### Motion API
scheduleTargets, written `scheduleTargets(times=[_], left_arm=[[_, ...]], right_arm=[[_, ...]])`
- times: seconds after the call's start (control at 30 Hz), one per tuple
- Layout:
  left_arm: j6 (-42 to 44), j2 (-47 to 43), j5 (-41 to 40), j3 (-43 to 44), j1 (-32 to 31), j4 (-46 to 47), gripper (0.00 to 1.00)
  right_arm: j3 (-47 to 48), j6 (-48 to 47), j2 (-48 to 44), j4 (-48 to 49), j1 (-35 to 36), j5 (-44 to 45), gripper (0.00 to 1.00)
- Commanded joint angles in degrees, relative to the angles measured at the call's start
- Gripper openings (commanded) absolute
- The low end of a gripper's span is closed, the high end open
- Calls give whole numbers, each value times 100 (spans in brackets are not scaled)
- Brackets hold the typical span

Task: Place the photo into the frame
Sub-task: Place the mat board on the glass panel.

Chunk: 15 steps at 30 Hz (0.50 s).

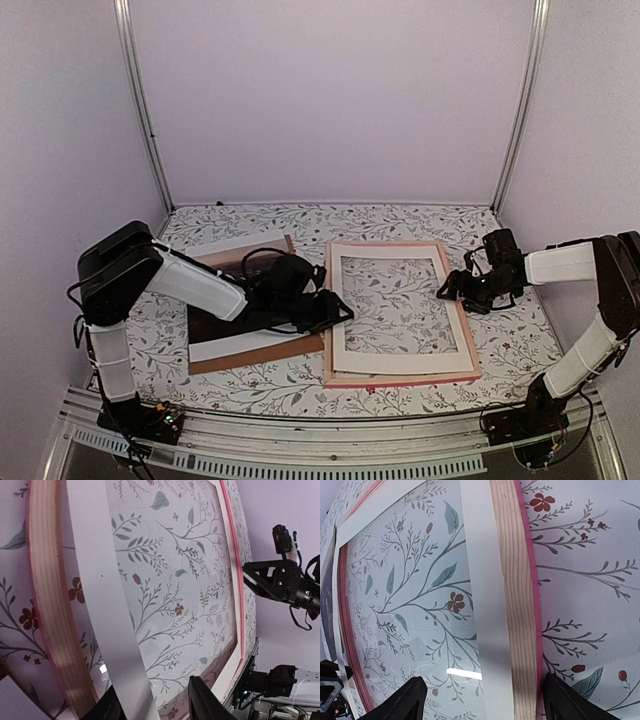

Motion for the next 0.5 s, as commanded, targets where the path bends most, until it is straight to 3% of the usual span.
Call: scheduleTargets(times=[0.0, 0.47], left_arm=[[164, 58, -39, 140, -31, -196, 47], [601, -270, -471, 257, -32, -904, 69]], right_arm=[[69, -51, -89, -143, 64, 37, 84], [434, -205, -251, -554, 68, 379, 87]])
